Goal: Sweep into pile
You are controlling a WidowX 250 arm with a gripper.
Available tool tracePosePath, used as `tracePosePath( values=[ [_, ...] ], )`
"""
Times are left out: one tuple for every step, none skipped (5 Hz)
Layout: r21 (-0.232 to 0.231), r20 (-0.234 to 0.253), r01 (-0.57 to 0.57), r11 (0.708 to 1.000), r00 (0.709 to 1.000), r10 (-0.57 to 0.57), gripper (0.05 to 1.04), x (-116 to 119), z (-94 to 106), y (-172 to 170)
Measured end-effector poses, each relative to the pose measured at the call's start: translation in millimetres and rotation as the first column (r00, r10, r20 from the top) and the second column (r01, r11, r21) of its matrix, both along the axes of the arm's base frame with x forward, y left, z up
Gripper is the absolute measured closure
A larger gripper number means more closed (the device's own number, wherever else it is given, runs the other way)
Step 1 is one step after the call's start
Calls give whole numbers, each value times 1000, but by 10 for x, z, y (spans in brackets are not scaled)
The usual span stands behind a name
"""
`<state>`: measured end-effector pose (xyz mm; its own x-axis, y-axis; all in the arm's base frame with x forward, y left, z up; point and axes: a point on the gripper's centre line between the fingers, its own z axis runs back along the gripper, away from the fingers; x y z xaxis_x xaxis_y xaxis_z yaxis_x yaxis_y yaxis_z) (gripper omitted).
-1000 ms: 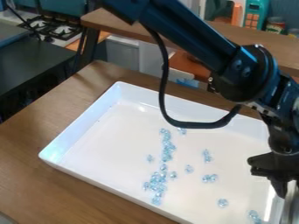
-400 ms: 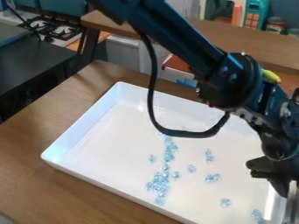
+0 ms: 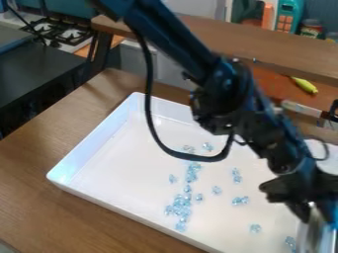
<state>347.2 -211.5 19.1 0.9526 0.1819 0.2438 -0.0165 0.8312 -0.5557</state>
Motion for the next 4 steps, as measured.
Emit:
tracePosePath(
  values=[
    [-17,-3,-2,1000,1000,2,746,0,-1,17],
    [-22,-3,0,1000,1000,0,746,-7,1,6],
    [-6,4,-25,1000,1000,25,746,-15,-47,48],
    [17,25,-16,1000,1000,15,746,-56,-69,-28]
  ],
)
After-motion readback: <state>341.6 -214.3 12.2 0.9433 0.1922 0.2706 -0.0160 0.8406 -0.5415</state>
